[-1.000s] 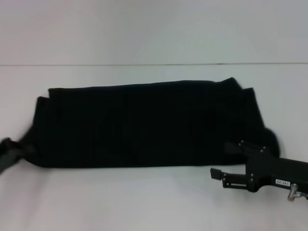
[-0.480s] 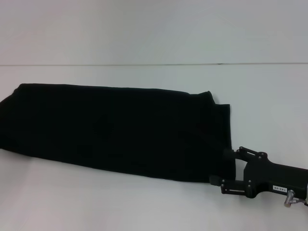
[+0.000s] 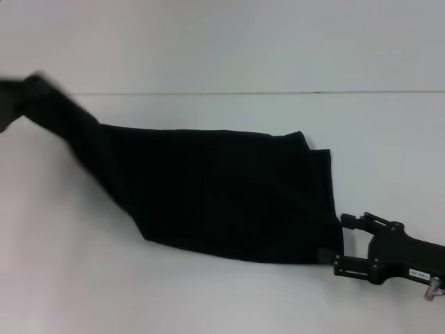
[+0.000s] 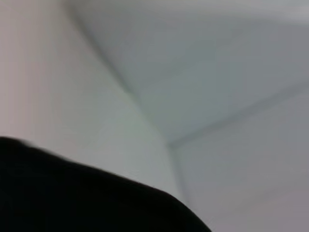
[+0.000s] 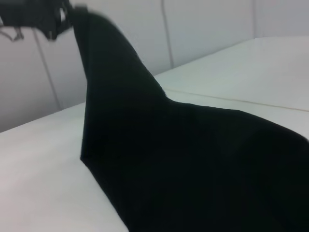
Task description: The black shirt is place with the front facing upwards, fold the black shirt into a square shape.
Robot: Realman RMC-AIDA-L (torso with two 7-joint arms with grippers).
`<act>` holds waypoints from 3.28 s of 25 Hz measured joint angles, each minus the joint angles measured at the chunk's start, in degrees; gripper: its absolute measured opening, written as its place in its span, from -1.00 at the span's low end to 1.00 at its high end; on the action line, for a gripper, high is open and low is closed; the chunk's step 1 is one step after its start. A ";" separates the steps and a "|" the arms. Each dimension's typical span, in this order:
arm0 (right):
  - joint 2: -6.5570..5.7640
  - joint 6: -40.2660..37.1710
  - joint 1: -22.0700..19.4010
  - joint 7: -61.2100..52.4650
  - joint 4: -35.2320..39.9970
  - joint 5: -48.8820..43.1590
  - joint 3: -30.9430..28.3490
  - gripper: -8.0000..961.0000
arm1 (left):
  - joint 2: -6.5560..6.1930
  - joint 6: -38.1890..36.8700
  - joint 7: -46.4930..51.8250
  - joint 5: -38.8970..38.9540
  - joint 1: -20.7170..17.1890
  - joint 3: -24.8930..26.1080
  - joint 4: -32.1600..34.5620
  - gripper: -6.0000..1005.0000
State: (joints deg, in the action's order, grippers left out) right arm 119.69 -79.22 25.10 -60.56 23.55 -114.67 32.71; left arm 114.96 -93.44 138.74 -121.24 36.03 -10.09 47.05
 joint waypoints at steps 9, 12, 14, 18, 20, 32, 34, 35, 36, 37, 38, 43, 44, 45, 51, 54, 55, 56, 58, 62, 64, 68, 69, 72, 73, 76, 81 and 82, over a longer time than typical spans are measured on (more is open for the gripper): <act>-0.08 -0.82 -3.66 0.38 0.35 -0.02 -4.04 0.97 | 6.55 4.83 -2.86 6.89 9.85 -17.61 -5.66 -0.93; -0.14 -1.21 -4.25 0.26 0.51 -0.02 -4.41 0.97 | 9.17 9.46 -6.41 8.36 12.32 -25.04 -11.85 -0.93; -0.24 -1.30 -4.49 0.07 0.55 -0.03 -4.50 0.97 | 9.24 11.92 -8.95 10.23 13.78 -28.39 -17.19 -0.93; -0.18 -1.22 -4.67 0.34 0.43 -0.06 -4.88 0.97 | 9.53 17.44 -14.76 12.85 17.67 -33.63 -28.85 -0.93; -0.11 -0.99 -4.67 0.39 0.34 -0.08 -4.91 0.97 | 9.63 19.27 -17.05 12.99 19.04 -34.35 -32.54 -0.93; -0.17 -0.77 -5.15 0.53 0.38 -0.30 -5.13 0.97 | 9.72 23.56 -22.33 16.02 18.81 -34.37 -37.79 -0.93; -0.29 -0.76 -5.64 0.54 0.54 -0.17 -6.11 0.97 | 9.73 24.30 -23.92 16.74 19.22 -34.25 -38.98 -0.93; -0.43 -0.77 -5.95 0.53 0.58 -0.12 -6.84 0.97 | 9.73 24.85 -24.73 17.24 19.39 -34.20 -39.65 -0.93; -0.54 -0.82 -6.27 0.52 0.61 -0.10 -7.64 0.96 | 9.73 25.52 -25.54 17.91 19.55 -34.19 -40.34 -0.93; -0.65 -0.97 -6.55 0.51 0.63 -0.09 -8.61 0.96 | 9.74 26.05 -25.98 18.30 19.60 -34.20 -40.81 -0.93; -0.74 -1.04 -6.81 0.51 0.66 -0.09 -9.70 0.97 | 9.74 26.61 -26.47 18.72 19.68 -34.19 -41.43 -0.93; -0.79 -0.12 -7.69 0.18 0.70 -0.05 -16.67 0.97 | 9.76 27.59 -31.27 20.55 20.26 -34.04 -44.78 -0.93; -0.72 0.13 -7.83 0.02 0.70 -0.04 -18.48 0.97 | 9.76 27.60 -32.85 20.95 20.29 -33.81 -45.48 -0.93; -0.62 0.28 -7.98 -0.04 0.70 -0.03 -20.56 0.97 | 9.77 27.60 -34.39 21.37 20.29 -33.30 -46.24 -0.87; -0.26 -0.10 -8.31 0.33 0.71 -0.01 -28.34 0.97 | 9.76 27.12 -40.41 21.96 19.31 -29.18 -48.57 -0.47; -0.25 -0.09 -8.25 0.26 0.52 -0.01 -29.98 0.97 | 9.76 27.10 -40.59 21.40 19.28 -29.22 -49.11 -0.24; -0.23 -0.09 -8.17 0.28 0.44 0.01 -30.84 0.97 | 9.76 27.10 -40.62 21.30 19.32 -29.28 -49.34 -0.16; -0.21 -0.09 -8.11 0.34 0.36 0.04 -31.60 0.97 | 9.76 27.10 -40.68 21.28 19.31 -29.28 -49.40 -0.08; -0.17 -0.13 -7.99 0.41 0.28 0.06 -32.51 0.97 | 9.75 26.82 -41.16 21.28 19.09 -29.25 -49.25 0.09; -0.15 -0.83 -7.45 0.35 0.27 -0.03 -32.21 0.97 | 9.77 21.63 -44.69 21.39 16.63 -29.33 -46.18 0.34; -0.21 -2.97 -7.17 0.37 0.55 -0.44 -31.69 0.97 | 9.76 16.45 -47.31 22.02 13.67 -29.19 -42.79 0.42; -0.89 -12.53 -6.62 2.20 1.13 -1.14 -26.88 0.97 | 9.49 7.56 -49.68 23.28 6.08 -29.08 -33.73 0.58; -0.90 -15.05 -6.36 3.09 1.61 -1.22 -24.37 0.97 | 9.36 5.87 -49.79 23.31 3.72 -29.06 -30.56 0.63; -0.18 -18.32 -5.67 5.78 3.05 -1.31 -18.14 0.97 | 9.32 2.98 -53.23 23.76 -3.05 -28.03 -23.04 0.75; 0.08 -18.46 -5.38 6.90 3.04 -1.33 -15.97 0.97 | 9.35 2.04 -54.91 23.99 -4.67 -27.00 -21.86 0.79; 0.22 -18.38 -4.39 9.65 0.72 -1.35 -10.49 0.97 | 9.25 -1.16 -58.60 24.12 -8.90 -20.59 -20.57 0.83; 0.21 -17.32 -3.10 9.97 -3.24 -1.35 -2.95 0.97 | 9.05 -2.10 -58.45 23.56 -12.56 -16.45 -18.17 0.83; 0.28 -16.71 -3.00 10.32 -4.03 -1.34 -2.21 0.97 | 9.06 -2.04 -58.46 23.54 -12.87 -16.28 -18.02 0.83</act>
State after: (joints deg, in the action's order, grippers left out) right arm 119.97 -95.93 22.10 -50.24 19.52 -116.01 30.50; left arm 124.02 -95.48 80.28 -97.70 23.16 -26.37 29.02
